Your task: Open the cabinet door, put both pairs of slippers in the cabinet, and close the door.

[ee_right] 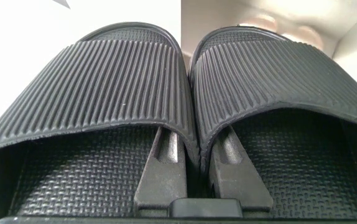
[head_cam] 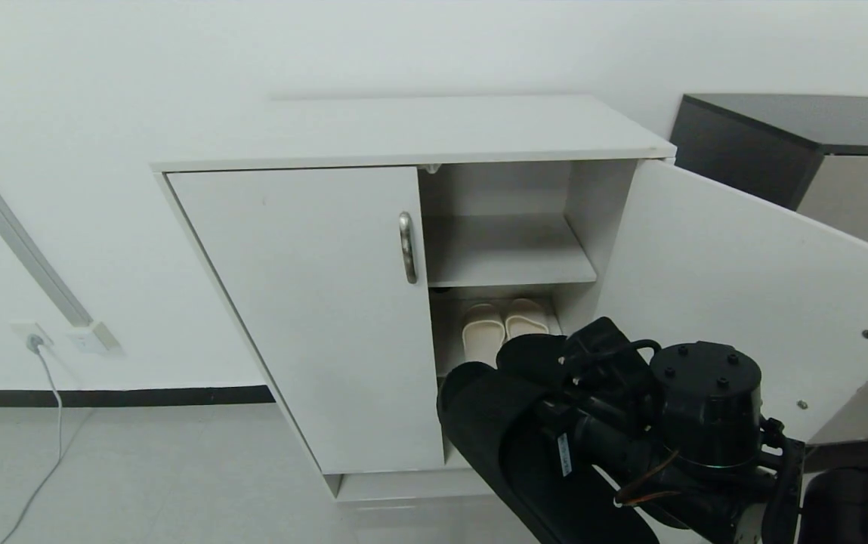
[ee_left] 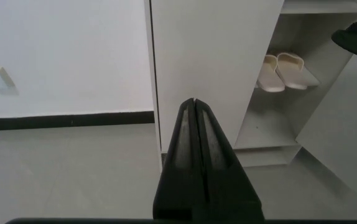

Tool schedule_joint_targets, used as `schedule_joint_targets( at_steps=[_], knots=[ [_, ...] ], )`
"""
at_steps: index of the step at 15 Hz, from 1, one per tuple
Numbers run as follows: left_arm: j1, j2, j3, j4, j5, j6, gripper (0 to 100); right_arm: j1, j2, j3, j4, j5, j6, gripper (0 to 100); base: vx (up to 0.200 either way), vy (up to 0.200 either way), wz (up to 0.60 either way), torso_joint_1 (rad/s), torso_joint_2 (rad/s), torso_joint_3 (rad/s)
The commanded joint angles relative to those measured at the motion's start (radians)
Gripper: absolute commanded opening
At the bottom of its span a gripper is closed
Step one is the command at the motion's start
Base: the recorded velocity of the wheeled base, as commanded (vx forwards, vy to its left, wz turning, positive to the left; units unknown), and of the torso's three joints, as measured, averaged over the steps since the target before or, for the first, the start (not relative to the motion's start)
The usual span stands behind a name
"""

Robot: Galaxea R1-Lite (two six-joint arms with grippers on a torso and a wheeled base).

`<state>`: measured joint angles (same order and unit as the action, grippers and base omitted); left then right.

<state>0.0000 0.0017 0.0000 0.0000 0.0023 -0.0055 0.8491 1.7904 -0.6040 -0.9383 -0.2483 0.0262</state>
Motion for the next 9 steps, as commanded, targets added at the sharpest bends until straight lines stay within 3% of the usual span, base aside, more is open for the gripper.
schedule_joint_targets(
  at_steps=[1,9],
  knots=[
    [0.0,0.0,0.0,0.0,0.001,-0.001,0,0.001,0.0,0.001,0.0,0.0,0.0,0,0.0,0.0,0.0,-0.119,0.45,0.339],
    [0.0,0.0,0.0,0.0,0.001,-0.002,0,0.001,0.001,0.004,0.0,0.001,0.0,0,0.0,0.0,0.0,-0.047,0.41,0.357]
  ],
)
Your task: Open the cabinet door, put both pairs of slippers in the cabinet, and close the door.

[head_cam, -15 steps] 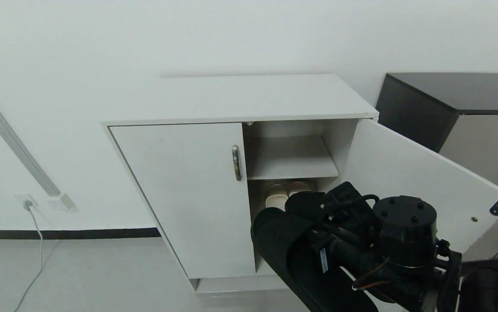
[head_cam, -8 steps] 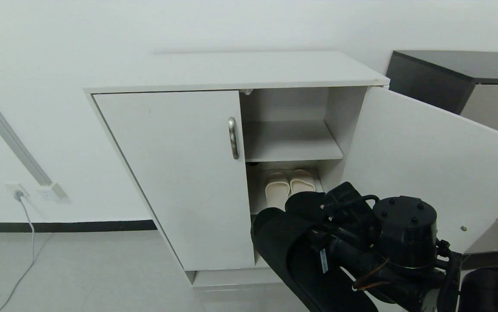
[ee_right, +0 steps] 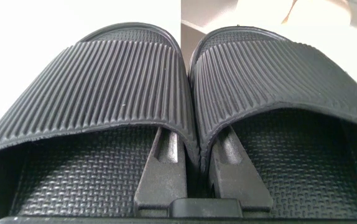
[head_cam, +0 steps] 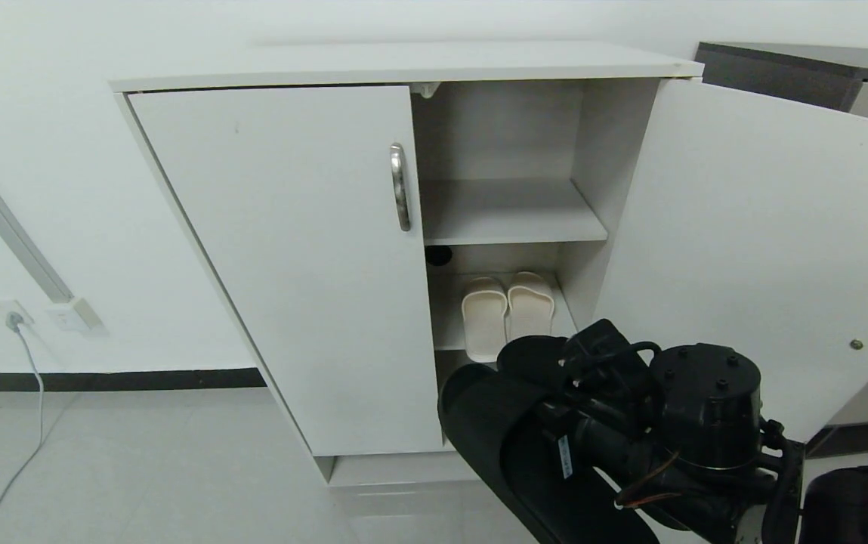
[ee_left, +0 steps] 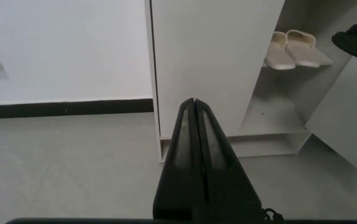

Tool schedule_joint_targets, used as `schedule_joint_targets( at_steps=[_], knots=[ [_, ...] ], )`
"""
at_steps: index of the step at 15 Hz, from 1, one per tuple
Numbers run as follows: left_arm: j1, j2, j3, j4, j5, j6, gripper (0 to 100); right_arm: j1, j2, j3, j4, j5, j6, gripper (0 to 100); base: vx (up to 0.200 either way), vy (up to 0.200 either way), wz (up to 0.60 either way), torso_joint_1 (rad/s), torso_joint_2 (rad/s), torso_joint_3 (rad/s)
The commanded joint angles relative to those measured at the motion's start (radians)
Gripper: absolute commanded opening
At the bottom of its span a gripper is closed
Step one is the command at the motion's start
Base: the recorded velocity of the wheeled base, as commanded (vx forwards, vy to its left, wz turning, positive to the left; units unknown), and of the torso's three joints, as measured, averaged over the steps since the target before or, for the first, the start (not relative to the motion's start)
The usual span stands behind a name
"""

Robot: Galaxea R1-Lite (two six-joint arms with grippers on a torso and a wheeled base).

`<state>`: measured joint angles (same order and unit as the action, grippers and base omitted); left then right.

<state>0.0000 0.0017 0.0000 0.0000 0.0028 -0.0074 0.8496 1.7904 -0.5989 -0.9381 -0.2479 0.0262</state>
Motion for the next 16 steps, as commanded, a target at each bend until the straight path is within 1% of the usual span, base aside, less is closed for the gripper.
schedule_joint_targets(
  at_steps=[1,10,11,12,13,14,16],
  knots=[
    [0.0,0.0,0.0,0.0,0.0,0.0,0,0.0,0.001,-0.001,-0.001,-0.001,0.0,0,0.0,0.0,0.0,0.002,0.12,0.115],
    [0.0,0.0,0.0,0.0,0.0,0.0,0,0.013,0.015,-0.002,-0.011,-0.005,-0.006,0,0.0,0.0,0.0,0.0,0.01,0.005],
    [0.0,0.0,0.0,0.002,0.0,0.0,0,0.026,0.015,-0.013,-0.016,-0.014,-0.006,0,0.0,0.0,0.0,0.0,0.0,0.0],
    [0.0,0.0,0.0,0.0,0.0,0.0,0,0.04,0.027,-0.053,0.007,-0.057,0.001,0,0.0,0.0,0.0,0.0,0.0,0.0],
    [0.0,0.0,0.0,0.0,0.0,0.0,0,0.051,0.047,-0.119,0.067,-0.131,0.028,0,0.0,0.0,0.0,0.0,0.0,0.0],
    [0.0,0.0,0.0,0.0,0.0,0.0,0,0.063,0.05,-0.183,0.148,-0.188,0.081,0,0.0,0.0,0.0,0.0,0.0,0.0],
    [0.0,0.0,0.0,0.0,0.0,0.0,0,0.071,0.046,-0.328,0.358,-0.306,0.167,0,0.0,0.0,0.0,0.0,0.0,0.0]
  ],
)
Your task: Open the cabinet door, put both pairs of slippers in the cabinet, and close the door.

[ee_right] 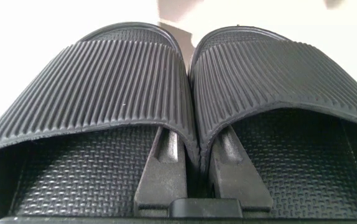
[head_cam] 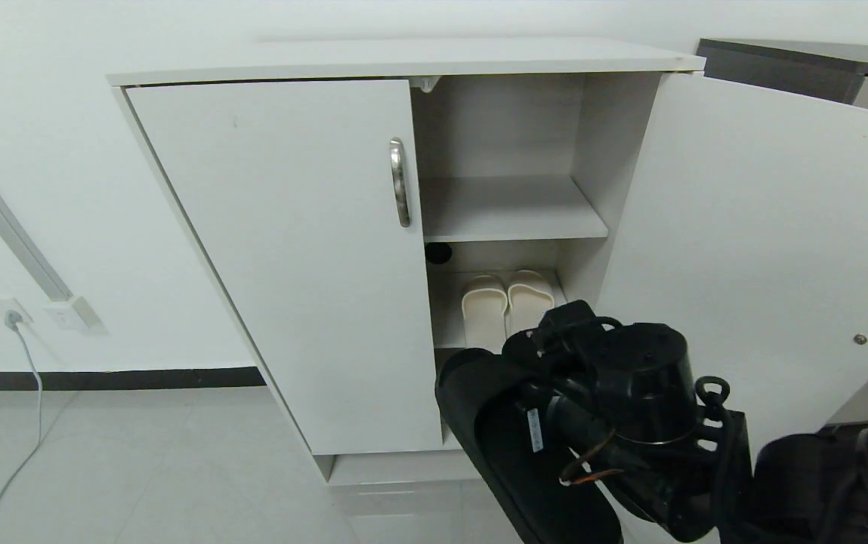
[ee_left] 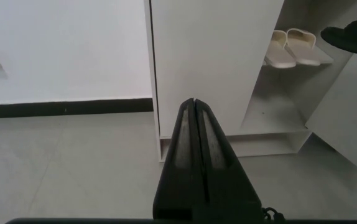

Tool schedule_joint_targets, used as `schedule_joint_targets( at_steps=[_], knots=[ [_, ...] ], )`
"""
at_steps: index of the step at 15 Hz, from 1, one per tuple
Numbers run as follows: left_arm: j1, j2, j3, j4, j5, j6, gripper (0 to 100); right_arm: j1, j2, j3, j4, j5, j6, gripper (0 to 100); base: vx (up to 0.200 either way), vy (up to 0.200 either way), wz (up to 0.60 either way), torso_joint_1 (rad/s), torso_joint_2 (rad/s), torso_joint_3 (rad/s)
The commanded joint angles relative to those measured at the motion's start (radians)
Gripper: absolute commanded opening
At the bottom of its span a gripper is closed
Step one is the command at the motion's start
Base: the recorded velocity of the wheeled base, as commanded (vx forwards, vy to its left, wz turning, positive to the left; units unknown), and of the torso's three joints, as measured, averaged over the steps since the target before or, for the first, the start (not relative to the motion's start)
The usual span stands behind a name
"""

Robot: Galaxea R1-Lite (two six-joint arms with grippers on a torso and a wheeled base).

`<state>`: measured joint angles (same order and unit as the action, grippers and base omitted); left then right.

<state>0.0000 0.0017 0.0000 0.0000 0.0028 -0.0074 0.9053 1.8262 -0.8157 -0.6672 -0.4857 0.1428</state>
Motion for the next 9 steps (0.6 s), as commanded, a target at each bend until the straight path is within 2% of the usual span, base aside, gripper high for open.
schedule_joint_targets(
  at_steps=[1,4,9],
  knots=[
    [0.0,0.0,0.0,0.0,0.0,0.0,0,0.015,0.012,-0.175,0.159,-0.129,0.087,0,0.0,0.0,0.0,0.0,0.0,0.0],
    [0.0,0.0,0.0,0.0,0.0,0.001,0,0.032,0.019,-0.283,0.248,-0.238,0.109,0,0.0,0.0,0.0,0.0,0.0,0.0],
    [0.0,0.0,0.0,0.0,0.0,0.0,0,0.032,0.087,-0.451,0.281,-0.341,0.07,0,0.0,0.0,0.0,0.0,0.0,0.0]
  ],
)
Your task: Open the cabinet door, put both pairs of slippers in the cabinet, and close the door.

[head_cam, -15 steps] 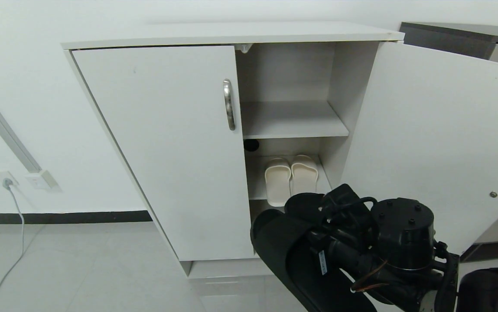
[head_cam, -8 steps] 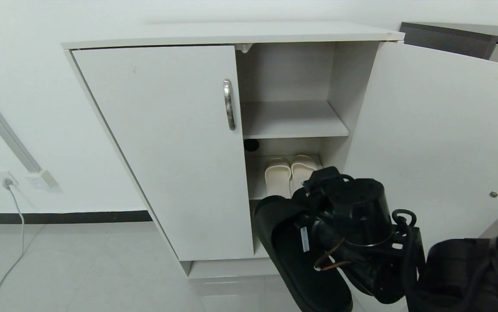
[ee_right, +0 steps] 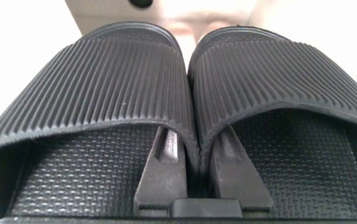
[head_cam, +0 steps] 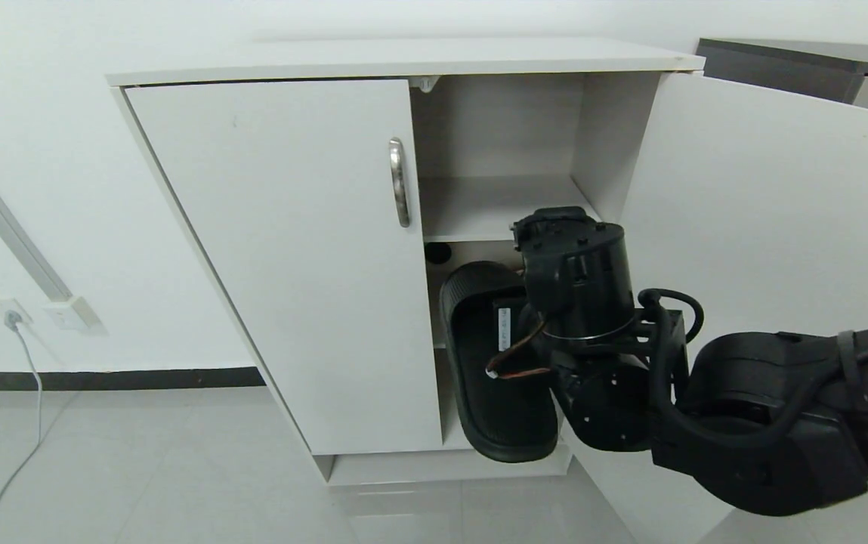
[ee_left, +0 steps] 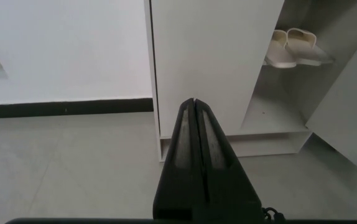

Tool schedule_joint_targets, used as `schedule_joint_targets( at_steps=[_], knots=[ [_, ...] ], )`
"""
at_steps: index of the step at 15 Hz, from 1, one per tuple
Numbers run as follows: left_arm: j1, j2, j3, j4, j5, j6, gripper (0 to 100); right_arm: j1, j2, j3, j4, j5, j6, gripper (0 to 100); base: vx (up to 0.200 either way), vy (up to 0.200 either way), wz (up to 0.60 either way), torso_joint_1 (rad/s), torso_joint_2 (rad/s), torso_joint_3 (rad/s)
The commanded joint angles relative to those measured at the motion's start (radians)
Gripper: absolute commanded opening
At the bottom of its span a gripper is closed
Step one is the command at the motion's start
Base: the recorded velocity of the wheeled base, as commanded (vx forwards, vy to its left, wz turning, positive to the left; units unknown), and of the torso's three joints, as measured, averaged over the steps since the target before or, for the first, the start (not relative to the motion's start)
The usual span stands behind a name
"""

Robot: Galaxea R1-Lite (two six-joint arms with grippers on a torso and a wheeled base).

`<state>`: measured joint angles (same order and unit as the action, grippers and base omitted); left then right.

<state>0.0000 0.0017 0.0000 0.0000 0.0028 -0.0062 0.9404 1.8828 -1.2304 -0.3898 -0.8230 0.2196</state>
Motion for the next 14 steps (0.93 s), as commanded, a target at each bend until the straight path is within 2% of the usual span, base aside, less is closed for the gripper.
schedule_joint_targets(
  at_steps=[1,6,14],
  knots=[
    [0.0,0.0,0.0,0.0,0.0,-0.001,0,-0.011,0.041,-0.054,0.003,-0.005,-0.019,0,0.0,0.0,0.0,0.0,0.0,0.0],
    [0.0,0.0,0.0,0.0,0.002,-0.001,0,-0.051,0.061,-0.119,0.005,-0.01,-0.051,0,0.0,0.0,0.0,0.0,0.0,0.0],
    [0.0,0.0,0.0,0.0,0.002,-0.001,0,-0.054,0.053,-0.136,0.005,-0.008,-0.06,0,0.0,0.0,0.0,0.0,0.0,0.0]
  ],
)
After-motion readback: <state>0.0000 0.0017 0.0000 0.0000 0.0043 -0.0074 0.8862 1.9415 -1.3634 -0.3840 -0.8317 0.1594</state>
